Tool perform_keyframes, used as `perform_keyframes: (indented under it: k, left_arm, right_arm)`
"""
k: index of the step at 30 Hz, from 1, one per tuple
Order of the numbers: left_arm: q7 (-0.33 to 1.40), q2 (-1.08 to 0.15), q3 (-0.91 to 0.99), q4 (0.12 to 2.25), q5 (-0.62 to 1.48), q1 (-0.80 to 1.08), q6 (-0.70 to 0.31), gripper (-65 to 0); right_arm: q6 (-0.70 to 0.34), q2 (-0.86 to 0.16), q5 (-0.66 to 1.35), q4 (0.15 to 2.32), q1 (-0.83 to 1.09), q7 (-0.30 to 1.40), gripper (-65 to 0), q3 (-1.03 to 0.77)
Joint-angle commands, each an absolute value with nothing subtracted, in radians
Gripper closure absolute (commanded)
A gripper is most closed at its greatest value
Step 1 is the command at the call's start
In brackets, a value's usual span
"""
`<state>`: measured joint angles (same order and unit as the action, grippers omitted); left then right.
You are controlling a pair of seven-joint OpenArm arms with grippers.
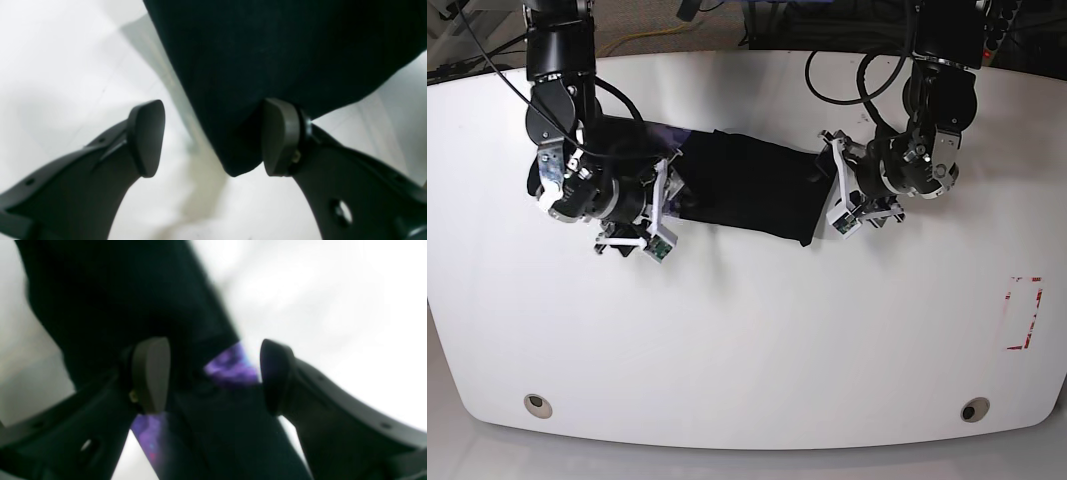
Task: Fold the T-shirt properly
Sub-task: 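Fold the strip end with the right gripper toward the left gripper, then hold the strip ends with both grippers and pull it straight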
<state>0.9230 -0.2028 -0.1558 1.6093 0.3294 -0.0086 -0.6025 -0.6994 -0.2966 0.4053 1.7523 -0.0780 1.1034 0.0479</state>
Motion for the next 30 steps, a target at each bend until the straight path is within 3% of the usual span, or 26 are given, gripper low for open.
perform_keyframes:
  k: [1,5,9,15,20,30]
  left_arm:
    - [0.908,-0.206,-0.148,1.667,0.337,-0.022,-0.604,-41.0]
    - [0.908,-0.206,-0.147,1.748,0.337,-0.022,-0.604,-41.0]
    - [0.908,-0.179,-0.151,1.808,0.335,-0.027,-0.604,-41.0]
    - [0.908,-0.120,-0.189,1.781,0.331,-0.031,-0.604,-40.8]
    - [0.908,-0.119,-0.271,1.704,0.331,-0.051,-0.604,-40.8]
    - [0.905,-0.162,-0.266,1.560,0.337,-0.056,-0.604,-40.8]
  right_arm:
    - [-0.698,-0.311,0.412,1.845,-0.084,1.115,-40.1,-0.019]
    - [-0.698,-0.309,0.430,1.860,-0.079,1.152,-40.1,-0.147]
    - [-0.698,-0.314,0.584,1.801,-0.048,1.162,-40.6,-0.352]
    - [-0.698,-0.341,0.866,1.527,-0.038,1.198,-40.9,-0.661]
    - [-0.698,-0.364,0.924,1.374,-0.024,1.241,-40.9,-0.845]
    - [-0.698,-0.415,0.924,1.362,0.099,1.224,-40.9,-0.926]
